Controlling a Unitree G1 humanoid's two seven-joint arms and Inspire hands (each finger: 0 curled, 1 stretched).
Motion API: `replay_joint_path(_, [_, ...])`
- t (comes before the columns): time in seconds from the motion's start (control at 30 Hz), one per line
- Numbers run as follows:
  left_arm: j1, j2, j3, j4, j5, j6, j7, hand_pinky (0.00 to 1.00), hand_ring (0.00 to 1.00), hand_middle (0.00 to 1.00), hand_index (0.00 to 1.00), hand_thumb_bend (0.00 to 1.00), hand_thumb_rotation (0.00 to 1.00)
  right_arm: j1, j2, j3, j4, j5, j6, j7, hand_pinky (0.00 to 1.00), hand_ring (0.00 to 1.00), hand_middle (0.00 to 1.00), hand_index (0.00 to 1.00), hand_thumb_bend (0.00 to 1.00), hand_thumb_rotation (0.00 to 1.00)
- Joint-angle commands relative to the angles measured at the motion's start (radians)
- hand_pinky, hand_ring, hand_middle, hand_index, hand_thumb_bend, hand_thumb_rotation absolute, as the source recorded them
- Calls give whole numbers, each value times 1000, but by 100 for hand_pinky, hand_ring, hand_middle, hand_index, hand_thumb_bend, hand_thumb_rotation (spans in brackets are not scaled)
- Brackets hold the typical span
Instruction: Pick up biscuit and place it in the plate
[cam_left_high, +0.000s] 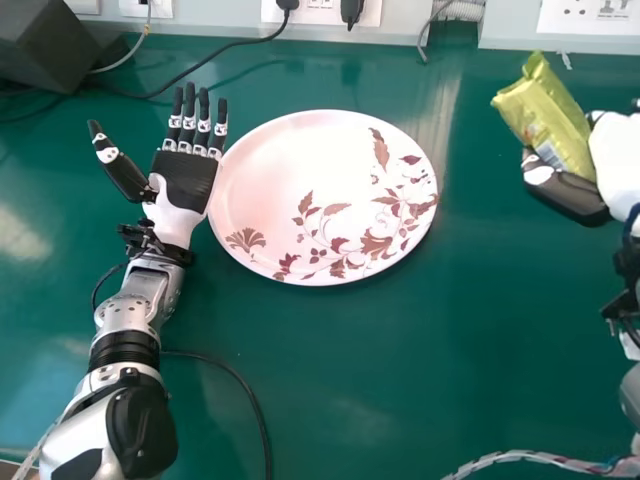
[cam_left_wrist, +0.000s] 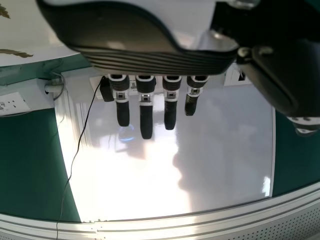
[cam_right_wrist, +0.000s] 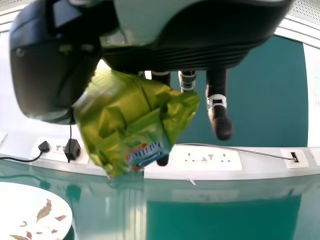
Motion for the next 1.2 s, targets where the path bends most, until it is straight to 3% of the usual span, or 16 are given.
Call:
replay_joint_path(0.0, [27, 6, -7, 17, 17, 10, 9, 84, 84, 90, 100, 100, 46, -38, 17, 4, -25, -16, -12, 15, 16, 38, 48, 49, 50, 0])
replay_joint_path(0.37, [26, 10, -7, 19, 23, 24, 5, 82, 80, 88, 100, 100, 45, -103, 91, 36, 4, -38, -47, -10, 16, 39, 48, 49, 50, 0])
replay_joint_path(1.17, [13, -2, -18, 14, 43, 6, -1, 82, 80, 88, 100, 100, 44, -189, 160, 113, 74, -64, -95, -52, 14, 40, 48, 49, 50, 0])
